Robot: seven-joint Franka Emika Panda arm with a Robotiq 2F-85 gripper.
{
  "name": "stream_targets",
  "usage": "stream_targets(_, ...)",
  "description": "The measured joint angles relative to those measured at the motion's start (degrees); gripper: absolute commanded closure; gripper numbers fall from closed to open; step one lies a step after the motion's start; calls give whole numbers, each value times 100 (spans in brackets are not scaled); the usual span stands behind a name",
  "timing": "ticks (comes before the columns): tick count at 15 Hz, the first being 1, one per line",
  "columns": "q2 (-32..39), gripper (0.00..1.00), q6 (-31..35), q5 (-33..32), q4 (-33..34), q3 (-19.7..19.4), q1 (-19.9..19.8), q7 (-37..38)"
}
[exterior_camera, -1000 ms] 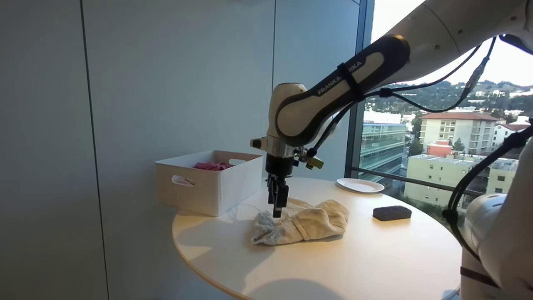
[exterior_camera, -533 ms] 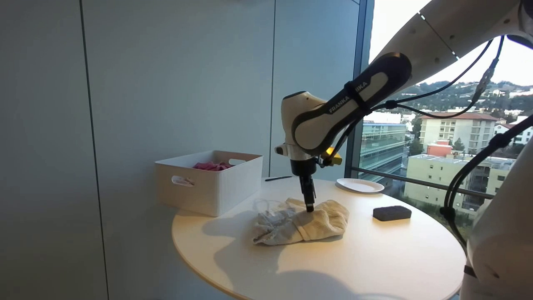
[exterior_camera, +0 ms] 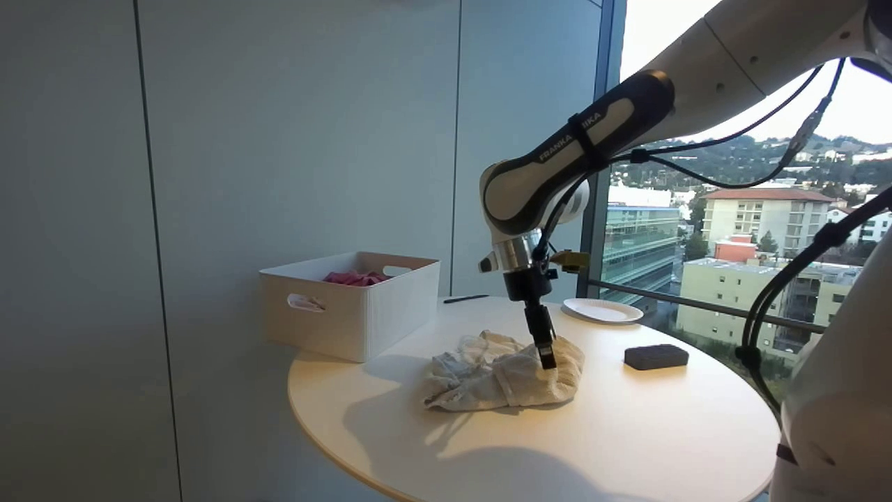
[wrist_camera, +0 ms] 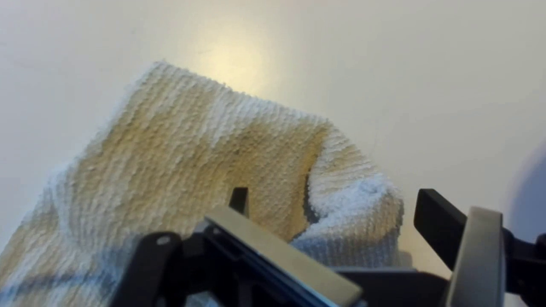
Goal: Pick up the white towel from the white basket and put it on the table, fold the white towel twice
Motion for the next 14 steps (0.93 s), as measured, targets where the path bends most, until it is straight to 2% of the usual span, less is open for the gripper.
stream_targets(3, 3, 0, -53, 625, 100, -137, 7, -519)
stream_targets(10, 257, 0, -66, 967, 117, -199, 9, -976)
stream_targets(11, 313, 25, -72, 984, 118, -193, 9, -1026)
stream_targets(12, 377, 27, -72, 1001, 117, -181, 10, -1069)
stream_targets(14, 494, 42, -70, 1006, 116, -155, 10, -1155)
